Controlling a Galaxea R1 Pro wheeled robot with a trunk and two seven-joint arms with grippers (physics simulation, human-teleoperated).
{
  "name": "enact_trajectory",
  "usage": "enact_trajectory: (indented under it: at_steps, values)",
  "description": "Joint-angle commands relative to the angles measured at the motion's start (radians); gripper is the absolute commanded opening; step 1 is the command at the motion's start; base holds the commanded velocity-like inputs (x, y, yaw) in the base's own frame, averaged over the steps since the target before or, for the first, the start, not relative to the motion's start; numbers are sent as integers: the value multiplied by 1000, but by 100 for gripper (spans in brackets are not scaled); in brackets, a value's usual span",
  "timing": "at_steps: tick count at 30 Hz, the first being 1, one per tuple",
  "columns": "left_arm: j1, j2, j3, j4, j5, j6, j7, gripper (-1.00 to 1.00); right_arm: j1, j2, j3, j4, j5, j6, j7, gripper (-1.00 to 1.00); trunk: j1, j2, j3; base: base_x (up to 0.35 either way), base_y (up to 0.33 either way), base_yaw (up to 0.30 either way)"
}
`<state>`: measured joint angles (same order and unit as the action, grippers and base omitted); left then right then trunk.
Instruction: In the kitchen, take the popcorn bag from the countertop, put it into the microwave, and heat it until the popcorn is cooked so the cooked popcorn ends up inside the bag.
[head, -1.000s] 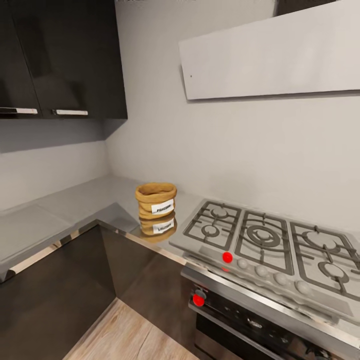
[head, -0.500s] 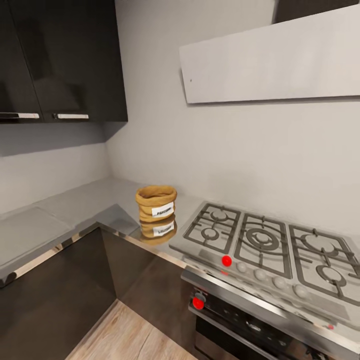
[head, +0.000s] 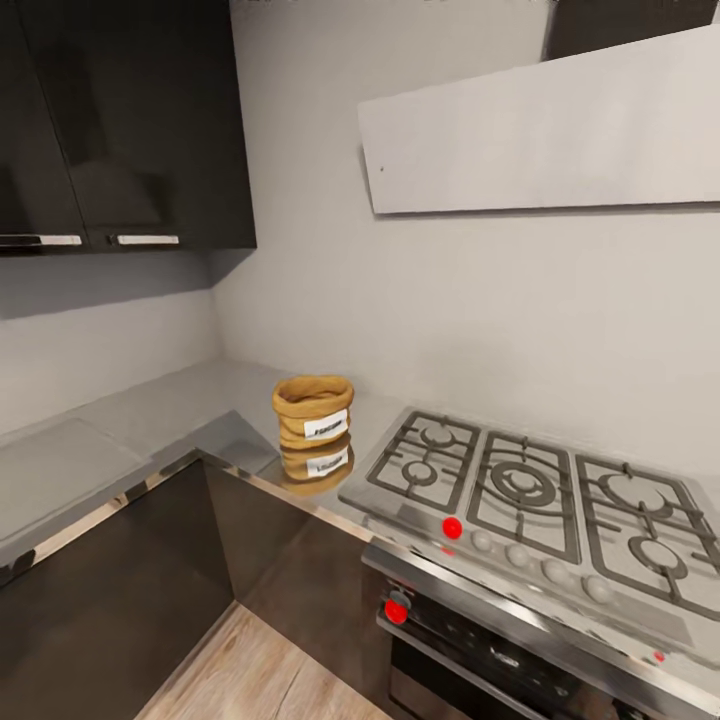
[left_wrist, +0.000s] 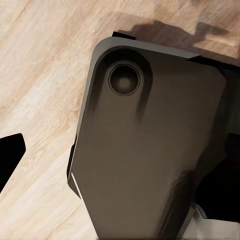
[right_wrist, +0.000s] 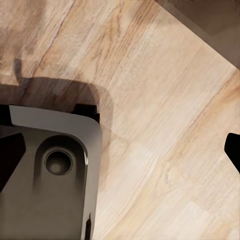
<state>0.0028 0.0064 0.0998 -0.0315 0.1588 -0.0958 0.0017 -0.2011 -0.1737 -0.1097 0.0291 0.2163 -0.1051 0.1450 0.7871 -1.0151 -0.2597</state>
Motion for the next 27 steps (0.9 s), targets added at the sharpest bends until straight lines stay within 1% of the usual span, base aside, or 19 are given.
enact_trajectory:
  at_steps: [1,10,18,19,22,23,24,25,27]
  values:
    - [0,0,7,-1,1,-1,1,100,-1,1,-8,3,9,-6,1,100,-4,6,2,0,0,0]
    - [0,0,8,-1,1,-1,0,100,-1,4,-8,3,9,-6,1,100,-38,69,30,0,0,0]
    - [0,-2,7,-2,1,-1,0,100,-1,-2,-6,3,10,-6,2,100,-38,69,30,0,0,0]
    - [0,-2,7,-2,1,-1,0,100,-1,-2,-2,2,14,-6,3,100,-38,69,30,0,0,0]
    - [0,-2,7,-2,1,-2,0,100,-1,3,36,-3,70,-5,5,100,-38,69,30,0,0,0]
    - [0,-2,7,-2,1,-3,0,100,-1,9,47,-9,87,-5,5,100,-38,69,30,0,0,0]
    - [0,-2,8,-2,1,-3,0,100,-1,30,53,-20,96,-1,5,100,-38,69,30,0,0,0]
    - [0,-2,8,-2,1,-4,0,100,-1,66,56,-53,102,14,6,100,-38,69,30,0,0,0]
    - [0,-2,7,-2,1,-4,0,100,-1,115,59,-133,110,71,7,100,-38,69,30,0,0,0]
